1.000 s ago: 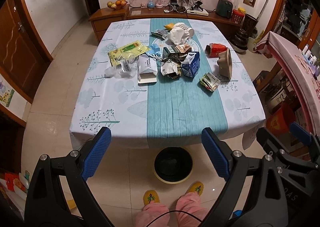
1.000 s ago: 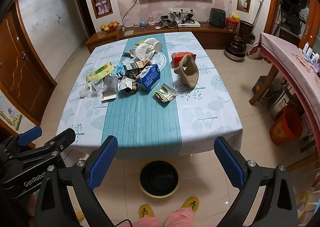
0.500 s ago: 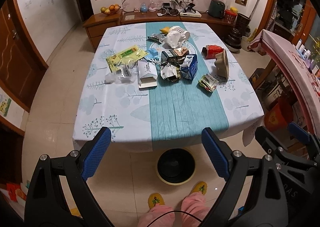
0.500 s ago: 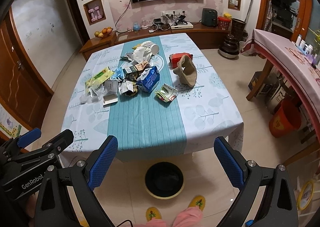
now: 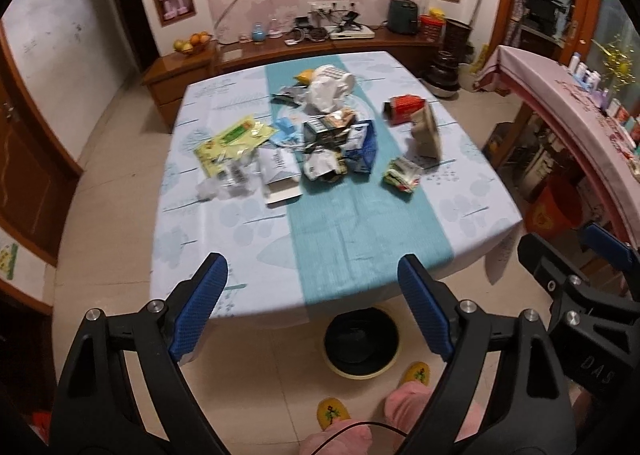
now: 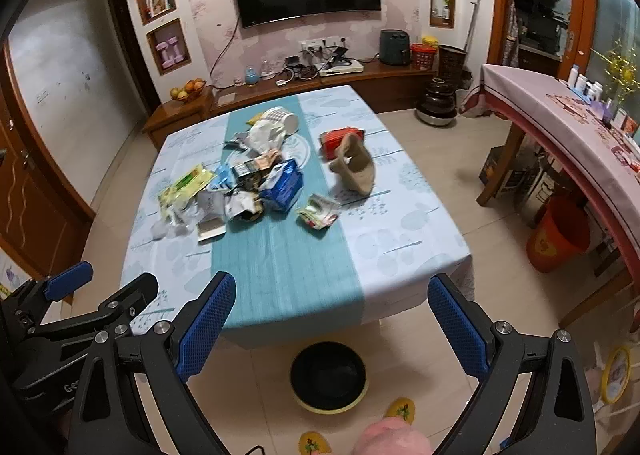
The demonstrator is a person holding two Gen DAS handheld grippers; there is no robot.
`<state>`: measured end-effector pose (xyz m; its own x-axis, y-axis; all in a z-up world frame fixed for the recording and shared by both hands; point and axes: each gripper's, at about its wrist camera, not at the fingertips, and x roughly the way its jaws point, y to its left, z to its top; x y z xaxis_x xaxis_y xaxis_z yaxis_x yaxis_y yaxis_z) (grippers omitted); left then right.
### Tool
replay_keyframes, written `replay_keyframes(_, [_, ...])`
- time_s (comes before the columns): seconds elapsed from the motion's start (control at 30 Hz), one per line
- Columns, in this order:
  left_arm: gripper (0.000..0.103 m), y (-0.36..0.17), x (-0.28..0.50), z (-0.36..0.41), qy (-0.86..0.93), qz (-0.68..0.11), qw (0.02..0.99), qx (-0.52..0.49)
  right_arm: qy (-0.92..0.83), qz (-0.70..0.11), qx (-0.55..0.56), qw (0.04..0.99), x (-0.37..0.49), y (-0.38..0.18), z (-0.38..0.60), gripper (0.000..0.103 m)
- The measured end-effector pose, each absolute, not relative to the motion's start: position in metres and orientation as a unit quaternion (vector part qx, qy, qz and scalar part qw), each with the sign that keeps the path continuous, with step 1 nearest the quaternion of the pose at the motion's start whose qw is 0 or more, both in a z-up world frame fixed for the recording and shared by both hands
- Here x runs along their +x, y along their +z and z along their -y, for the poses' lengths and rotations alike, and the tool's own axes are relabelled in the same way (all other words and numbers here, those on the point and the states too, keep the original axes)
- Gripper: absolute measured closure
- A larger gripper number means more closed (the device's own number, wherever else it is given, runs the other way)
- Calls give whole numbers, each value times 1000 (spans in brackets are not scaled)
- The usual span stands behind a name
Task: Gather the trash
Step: 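Grasp the green-white snack packet with the left gripper while the right grasps the tan hat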
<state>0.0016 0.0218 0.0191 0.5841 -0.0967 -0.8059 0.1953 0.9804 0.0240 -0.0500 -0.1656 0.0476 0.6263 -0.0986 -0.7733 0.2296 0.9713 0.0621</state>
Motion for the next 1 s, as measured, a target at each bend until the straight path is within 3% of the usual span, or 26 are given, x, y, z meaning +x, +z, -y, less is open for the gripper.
replay_keyframes(0.2, [18, 15, 29, 5, -112, -459, 880, 43, -77, -434, 77, 895, -10, 37, 205, 19])
replay_keyframes(0.4, [18, -8, 80, 43, -102, -489, 866, 25, -19, -462, 75, 883, 67, 14, 245, 24])
replay_keyframes(0.77, [18, -101, 194, 95, -4, -580, 810, -89, 98, -531, 70, 839, 245, -50, 296, 31])
replay_keyframes(1.0, [28, -155, 222, 97, 56, -606, 778, -157, 138, -564, 61, 812, 316, -95, 279, 43])
